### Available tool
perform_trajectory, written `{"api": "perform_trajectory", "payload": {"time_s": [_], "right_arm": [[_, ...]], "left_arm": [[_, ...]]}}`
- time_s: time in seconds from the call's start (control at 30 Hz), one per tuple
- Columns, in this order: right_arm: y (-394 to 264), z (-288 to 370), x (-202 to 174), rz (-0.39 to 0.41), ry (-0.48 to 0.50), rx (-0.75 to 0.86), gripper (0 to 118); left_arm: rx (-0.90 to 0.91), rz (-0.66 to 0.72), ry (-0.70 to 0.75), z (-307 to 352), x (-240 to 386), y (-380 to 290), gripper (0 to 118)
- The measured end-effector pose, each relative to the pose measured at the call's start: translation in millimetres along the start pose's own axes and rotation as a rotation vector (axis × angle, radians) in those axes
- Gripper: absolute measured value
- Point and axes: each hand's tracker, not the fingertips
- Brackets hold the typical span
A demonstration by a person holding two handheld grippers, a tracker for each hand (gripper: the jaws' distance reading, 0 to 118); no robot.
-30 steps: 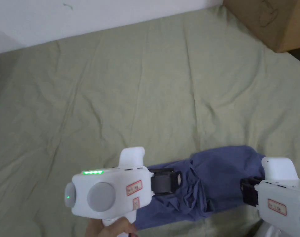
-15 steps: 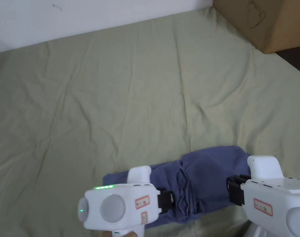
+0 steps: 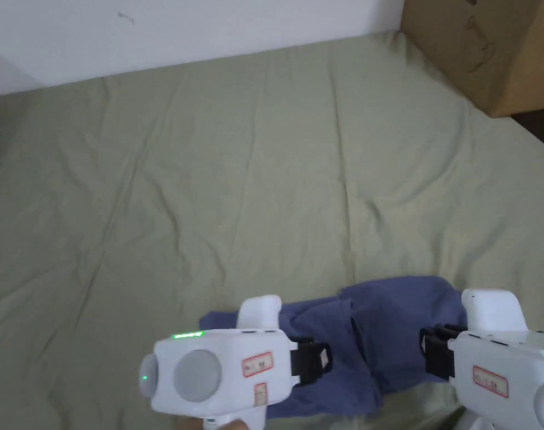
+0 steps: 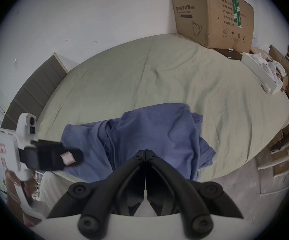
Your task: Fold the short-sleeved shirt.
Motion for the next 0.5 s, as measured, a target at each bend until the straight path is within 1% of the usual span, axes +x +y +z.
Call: {"api": "perform_trajectory", "payload": {"time_s": [0.03, 0.07, 0.1, 0.13, 0.17, 0.2, 0.23, 0.27, 0.3, 0.37, 0.5], "right_arm": [[0.6, 0.2, -2.6, 0.004, 0.002, 0.001, 0], [1.0, 0.6, -6.1, 0.011, 0.007, 0.001, 0], [0.9, 0.7, -9.3, 0.017, 0.010, 0.001, 0], [0.5, 0.3, -12.7, 0.025, 0.012, -0.001, 0], [0.2, -0.4, -15.6, 0.033, 0.011, -0.004, 0], [-0.2, -1.7, -18.6, 0.041, 0.012, -0.010, 0], [-0.4, -3.3, -21.2, 0.049, 0.013, -0.016, 0], [-0.4, -4.9, -23.8, 0.055, 0.014, -0.023, 0], [-0.2, -6.3, -26.6, 0.061, 0.014, -0.029, 0], [1.1, -8.3, -32.9, 0.075, 0.015, -0.039, 0], [5.7, -11.6, -48.9, 0.111, 0.011, -0.051, 0]], "left_arm": [[0.039, 0.045, -0.015, 20.1, -5.6, 0.9, 1], [0.073, 0.091, -0.031, 32.1, -28.0, 1.1, 2], [0.097, 0.144, -0.046, 45.4, -42.2, 0.4, 13], [0.124, 0.197, -0.055, 60.7, -59.6, 0.9, 29], [0.142, 0.230, -0.055, 71.6, -75.0, -2.1, 50], [0.154, 0.257, -0.039, 80.2, -88.9, -5.2, 80], [0.159, 0.280, -0.012, 86.8, -99.6, -7.6, 97], [0.160, 0.301, 0.010, 92.4, -111.8, -11.3, 107], [0.157, 0.310, 0.000, 92.7, -128.4, -16.5, 112], [0.138, 0.385, -0.033, 94.6, -142.9, -23.0, 111], [0.096, 0.492, -0.171, 66.9, -171.8, -29.2, 111]]}}
